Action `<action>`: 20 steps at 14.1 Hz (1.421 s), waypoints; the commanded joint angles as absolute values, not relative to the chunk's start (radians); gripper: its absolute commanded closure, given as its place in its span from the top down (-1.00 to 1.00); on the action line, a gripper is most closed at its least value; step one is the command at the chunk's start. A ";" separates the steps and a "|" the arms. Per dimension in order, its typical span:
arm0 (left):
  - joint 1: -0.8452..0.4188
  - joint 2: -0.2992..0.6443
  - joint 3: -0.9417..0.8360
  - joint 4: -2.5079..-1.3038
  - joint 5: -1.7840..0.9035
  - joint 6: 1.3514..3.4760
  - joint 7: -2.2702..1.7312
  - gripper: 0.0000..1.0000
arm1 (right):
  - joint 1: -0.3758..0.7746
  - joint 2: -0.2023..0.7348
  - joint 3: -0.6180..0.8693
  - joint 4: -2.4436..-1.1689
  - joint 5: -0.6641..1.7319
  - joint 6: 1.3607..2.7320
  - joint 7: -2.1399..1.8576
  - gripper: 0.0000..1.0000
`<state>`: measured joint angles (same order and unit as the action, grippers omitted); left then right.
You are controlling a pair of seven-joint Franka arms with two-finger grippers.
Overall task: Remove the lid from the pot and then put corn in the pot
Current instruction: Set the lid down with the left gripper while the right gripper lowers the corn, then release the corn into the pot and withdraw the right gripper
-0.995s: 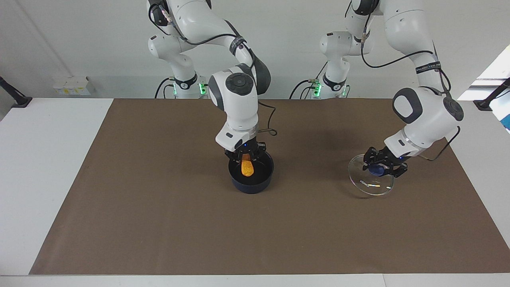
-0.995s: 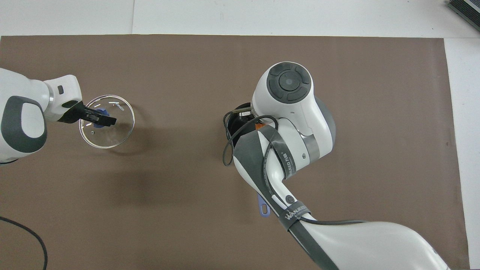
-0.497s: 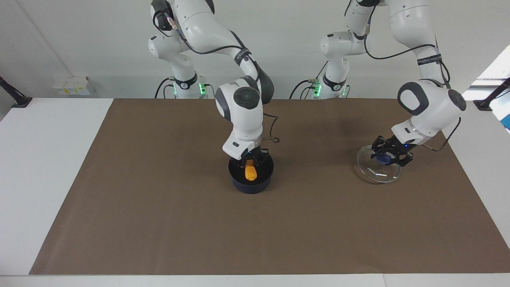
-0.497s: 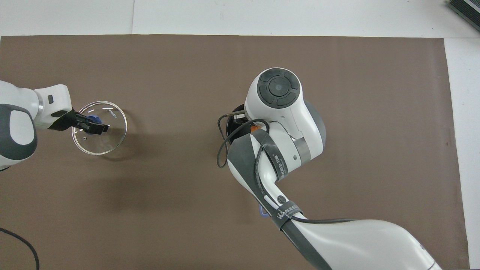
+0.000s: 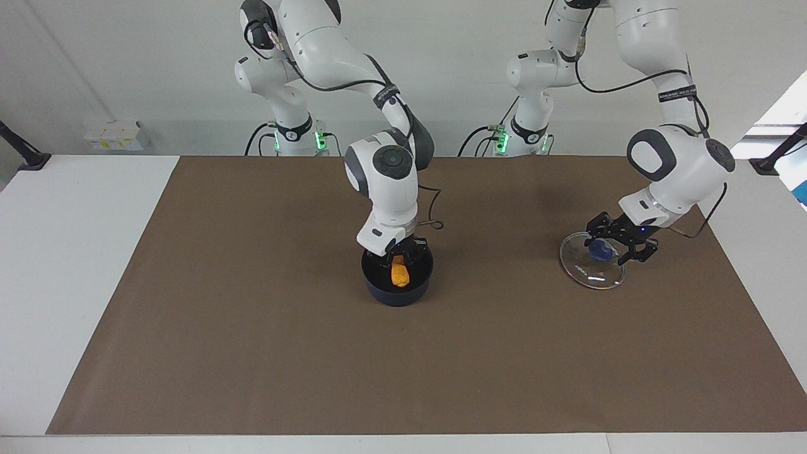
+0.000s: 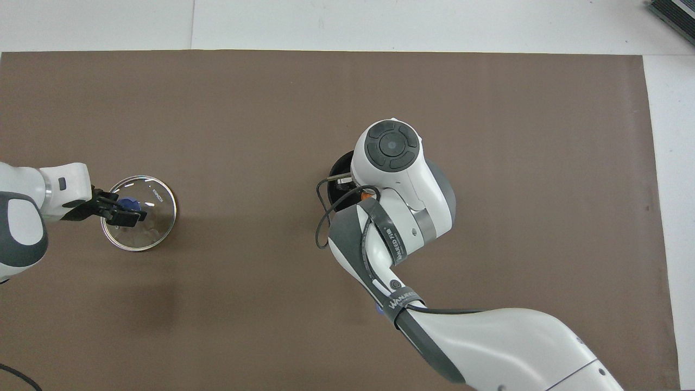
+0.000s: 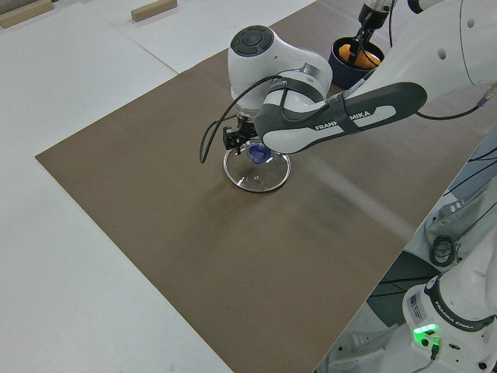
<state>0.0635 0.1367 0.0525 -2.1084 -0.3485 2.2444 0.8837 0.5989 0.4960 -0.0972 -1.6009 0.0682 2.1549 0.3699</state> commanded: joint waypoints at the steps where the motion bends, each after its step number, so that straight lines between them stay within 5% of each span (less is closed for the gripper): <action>1: 0.071 0.135 0.046 -2.025 -0.365 2.191 0.827 1.00 | 0.592 0.491 -0.092 -1.629 0.118 2.190 0.328 -0.40; 5: 0.026 0.137 0.044 -1.913 -0.315 2.112 0.568 1.00 | 0.581 0.489 -0.092 -1.649 0.120 2.207 0.308 0.38; 7: -0.001 0.135 0.043 -1.866 -0.241 2.079 0.415 1.00 | 0.578 0.489 -0.094 -1.646 0.117 2.203 0.287 1.00; 14: -0.086 0.121 0.038 -1.675 -0.029 1.840 -0.014 1.00 | 0.528 0.367 -0.163 -1.628 0.092 2.106 0.279 1.00; 20: -0.048 0.072 0.054 -1.608 -0.028 1.665 0.032 1.00 | 0.387 0.200 -0.166 -1.631 0.091 1.867 0.170 1.00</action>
<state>-0.0674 0.0890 0.0494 -1.6144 -0.0411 1.7097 0.0132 0.4190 0.2590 -0.1754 -1.6073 0.0934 1.9315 0.2176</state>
